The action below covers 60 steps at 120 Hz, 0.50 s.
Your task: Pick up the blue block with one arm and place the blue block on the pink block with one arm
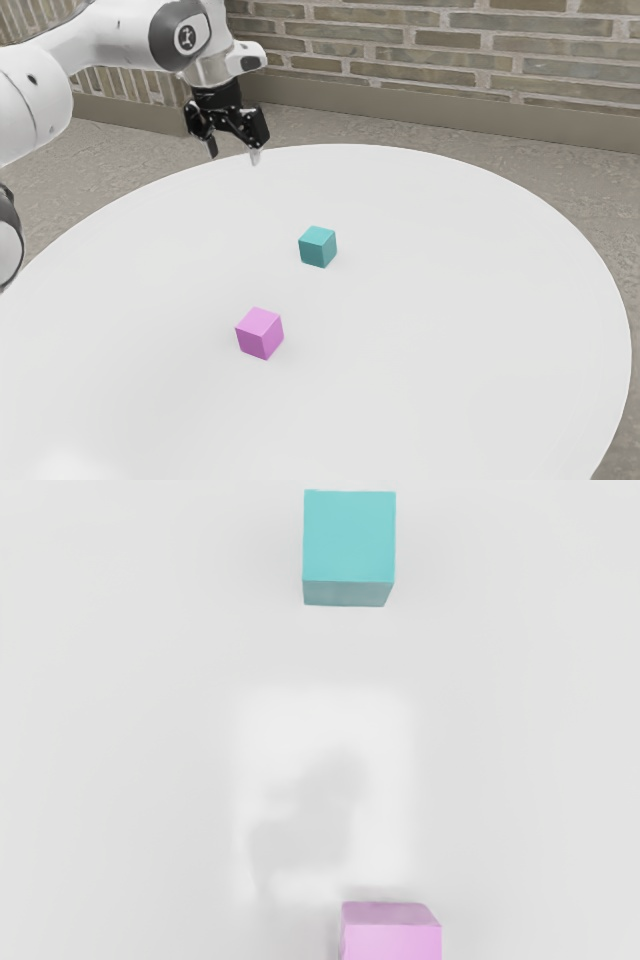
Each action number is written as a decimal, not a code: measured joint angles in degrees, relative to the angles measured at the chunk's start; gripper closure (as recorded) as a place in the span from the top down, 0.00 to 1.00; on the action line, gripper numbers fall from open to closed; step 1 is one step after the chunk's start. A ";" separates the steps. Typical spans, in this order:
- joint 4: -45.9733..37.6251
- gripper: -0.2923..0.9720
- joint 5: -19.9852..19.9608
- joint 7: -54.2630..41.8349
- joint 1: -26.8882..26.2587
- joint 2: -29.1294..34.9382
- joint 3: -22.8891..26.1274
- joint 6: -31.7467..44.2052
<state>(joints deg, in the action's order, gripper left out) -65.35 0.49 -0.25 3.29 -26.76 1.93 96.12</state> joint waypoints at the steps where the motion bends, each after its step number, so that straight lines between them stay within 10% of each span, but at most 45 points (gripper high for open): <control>1: 0.67 0.77 0.03 0.00 0.00 -0.72 0.00 0.14; 60: 27.89 0.77 0.34 -0.37 -1.17 -33.52 1.24 6.62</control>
<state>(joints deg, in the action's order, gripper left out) -37.46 0.82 -0.62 2.12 -60.28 3.18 102.74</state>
